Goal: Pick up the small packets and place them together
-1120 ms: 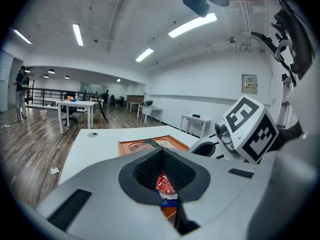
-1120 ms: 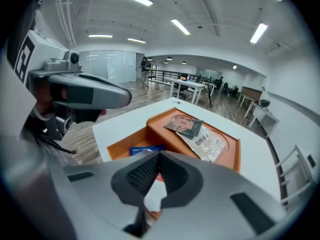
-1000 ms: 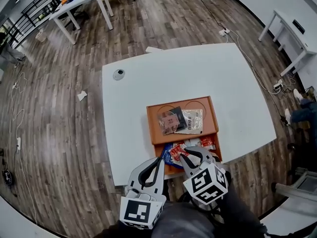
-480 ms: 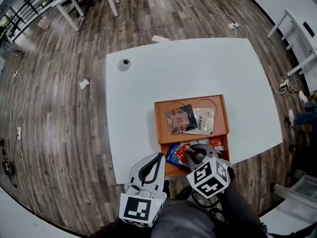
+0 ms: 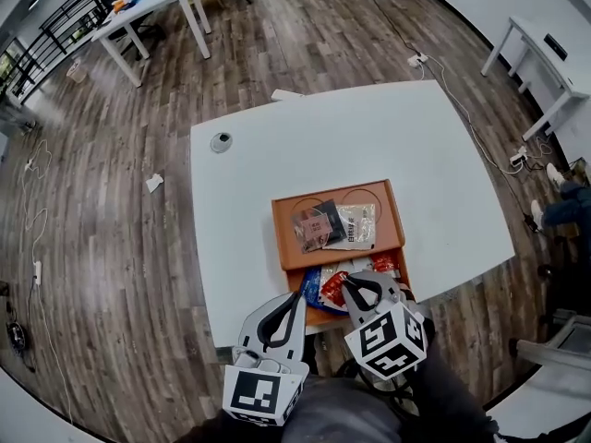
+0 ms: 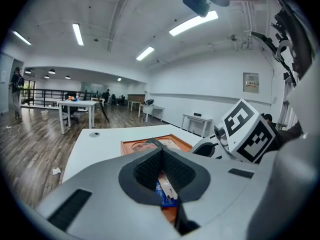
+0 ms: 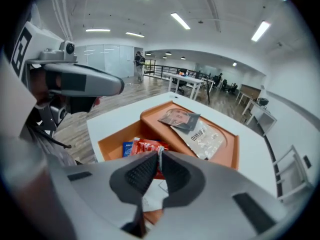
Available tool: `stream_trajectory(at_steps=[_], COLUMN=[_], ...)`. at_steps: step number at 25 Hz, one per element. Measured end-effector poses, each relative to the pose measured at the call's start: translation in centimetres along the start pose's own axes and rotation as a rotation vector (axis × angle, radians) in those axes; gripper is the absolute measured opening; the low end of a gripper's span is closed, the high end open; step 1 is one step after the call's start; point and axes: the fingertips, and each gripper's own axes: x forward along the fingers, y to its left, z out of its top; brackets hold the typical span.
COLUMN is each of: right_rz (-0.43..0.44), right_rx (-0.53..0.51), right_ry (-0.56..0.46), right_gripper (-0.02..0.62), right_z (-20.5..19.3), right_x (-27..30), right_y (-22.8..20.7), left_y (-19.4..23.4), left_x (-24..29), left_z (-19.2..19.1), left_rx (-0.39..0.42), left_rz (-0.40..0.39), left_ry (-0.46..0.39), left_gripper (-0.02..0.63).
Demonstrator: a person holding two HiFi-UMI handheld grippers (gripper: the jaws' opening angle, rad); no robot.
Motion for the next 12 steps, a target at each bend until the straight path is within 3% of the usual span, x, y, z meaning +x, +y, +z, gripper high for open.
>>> stream_trajectory(at_steps=[7,12], right_rz=[-0.073,-0.143], right_rx=[0.038,0.068], right_ry=[-0.053,-0.090], right_gripper=[0.034,0.034], right_z=[0.5,2.1], right_x=[-2.4,-2.5], right_y=[-1.9,-5.6], left_y=[-1.4,-0.4], left_x=[-0.2,1.3], left_z=[0.1,0.2], left_rx=[0.011,0.009], left_rz=[-0.030,-0.031], left_ry=[-0.009,-0.009], left_gripper=[0.003,0.003])
